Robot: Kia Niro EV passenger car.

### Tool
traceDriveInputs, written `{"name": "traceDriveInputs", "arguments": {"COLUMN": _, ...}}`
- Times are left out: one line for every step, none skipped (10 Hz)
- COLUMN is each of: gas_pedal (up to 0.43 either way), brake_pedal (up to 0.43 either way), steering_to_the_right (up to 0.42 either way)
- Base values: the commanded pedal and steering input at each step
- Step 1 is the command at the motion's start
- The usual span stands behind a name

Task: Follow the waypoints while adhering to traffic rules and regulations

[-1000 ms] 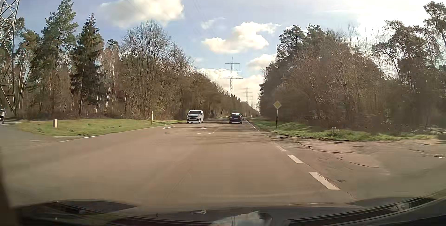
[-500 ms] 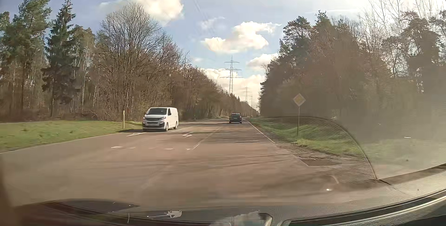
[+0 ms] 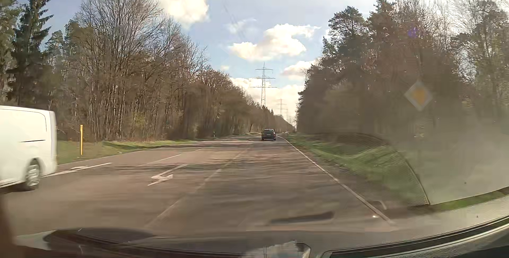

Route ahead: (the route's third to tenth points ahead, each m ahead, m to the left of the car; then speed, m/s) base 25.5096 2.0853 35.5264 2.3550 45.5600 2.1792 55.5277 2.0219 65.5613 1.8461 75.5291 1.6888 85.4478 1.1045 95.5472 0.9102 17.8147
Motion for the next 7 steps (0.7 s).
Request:
{"name": "traceDriveInputs", "arguments": {"gas_pedal": 0.197, "brake_pedal": 0.0, "steering_to_the_right": 0.0}}
{"name": "traceDriveInputs", "arguments": {"gas_pedal": 0.197, "brake_pedal": 0.0, "steering_to_the_right": 0.001}}
{"name": "traceDriveInputs", "arguments": {"gas_pedal": 0.197, "brake_pedal": 0.0, "steering_to_the_right": 0.001}}
{"name": "traceDriveInputs", "arguments": {"gas_pedal": 0.197, "brake_pedal": 0.0, "steering_to_the_right": 0.001}}
{"name": "traceDriveInputs", "arguments": {"gas_pedal": 0.197, "brake_pedal": 0.0, "steering_to_the_right": 0.0}}
{"name": "traceDriveInputs", "arguments": {"gas_pedal": 0.197, "brake_pedal": 0.0, "steering_to_the_right": 0.0}}
{"name": "traceDriveInputs", "arguments": {"gas_pedal": 0.197, "brake_pedal": 0.0, "steering_to_the_right": 0.0}}
